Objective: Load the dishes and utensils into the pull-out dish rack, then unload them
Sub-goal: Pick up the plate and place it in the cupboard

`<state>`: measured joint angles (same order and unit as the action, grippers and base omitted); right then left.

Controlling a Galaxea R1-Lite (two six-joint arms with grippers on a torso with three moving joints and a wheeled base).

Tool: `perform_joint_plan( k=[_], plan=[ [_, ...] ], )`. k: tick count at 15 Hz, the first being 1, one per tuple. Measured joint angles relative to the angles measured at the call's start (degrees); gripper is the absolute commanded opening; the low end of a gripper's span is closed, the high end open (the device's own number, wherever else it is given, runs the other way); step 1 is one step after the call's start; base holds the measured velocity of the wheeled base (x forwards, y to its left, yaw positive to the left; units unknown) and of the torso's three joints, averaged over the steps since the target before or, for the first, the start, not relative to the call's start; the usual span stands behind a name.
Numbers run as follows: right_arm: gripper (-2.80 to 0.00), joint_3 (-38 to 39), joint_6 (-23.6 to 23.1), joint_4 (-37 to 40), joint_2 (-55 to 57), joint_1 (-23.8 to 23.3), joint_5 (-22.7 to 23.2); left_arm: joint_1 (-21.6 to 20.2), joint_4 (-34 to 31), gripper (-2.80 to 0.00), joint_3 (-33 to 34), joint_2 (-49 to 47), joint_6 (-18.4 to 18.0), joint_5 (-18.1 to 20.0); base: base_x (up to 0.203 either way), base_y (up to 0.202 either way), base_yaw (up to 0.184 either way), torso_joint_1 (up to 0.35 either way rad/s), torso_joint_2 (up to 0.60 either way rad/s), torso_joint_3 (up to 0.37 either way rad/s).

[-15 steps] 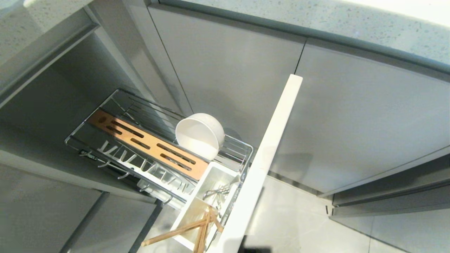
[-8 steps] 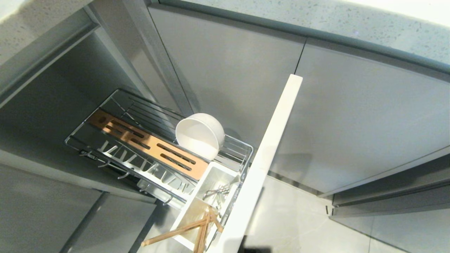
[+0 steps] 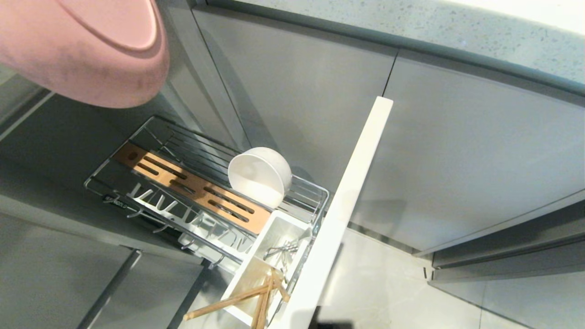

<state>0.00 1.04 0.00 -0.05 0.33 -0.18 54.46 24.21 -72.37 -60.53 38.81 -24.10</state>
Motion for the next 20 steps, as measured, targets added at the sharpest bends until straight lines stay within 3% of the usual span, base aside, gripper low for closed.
perform_joint_plan(
  k=[4, 7, 14, 18, 20],
  plan=[
    [-2.80, 0.00, 0.00, 0.00, 0.00, 0.00, 0.00, 0.04, -3.03, -2.80, 0.60, -0.32, 0.17, -5.86, 0.000, 0.000, 0.000, 0.000, 0.00, 0.000],
    [-2.80, 0.00, 0.00, 0.00, 0.00, -0.02, 0.00, 0.79, -4.70, -2.80, 0.65, -1.70, 1.38, -14.79, 0.000, 0.000, 0.000, 0.000, 0.00, 0.000],
    [-2.80, 0.00, 0.00, 0.00, 0.00, 0.00, 0.00, 10.92, -4.33, -2.80, 1.67, -9.34, 6.88, -36.55, 0.000, 0.000, 0.000, 0.000, 0.00, 0.000],
    [-2.80, 0.00, 0.00, 0.00, 0.00, 0.00, 0.00, 11.72, -2.26, -2.80, 8.30, -11.47, 7.77, -39.56, 0.000, 0.000, 0.000, 0.000, 0.00, 0.000],
    [-2.80, 0.00, -0.01, 0.00, 0.00, 0.00, 0.00, 11.19, 2.21, -2.80, 11.33, -12.28, 7.77, -40.52, 0.000, 0.000, 0.000, 0.000, 0.00, 0.000]
  ],
)
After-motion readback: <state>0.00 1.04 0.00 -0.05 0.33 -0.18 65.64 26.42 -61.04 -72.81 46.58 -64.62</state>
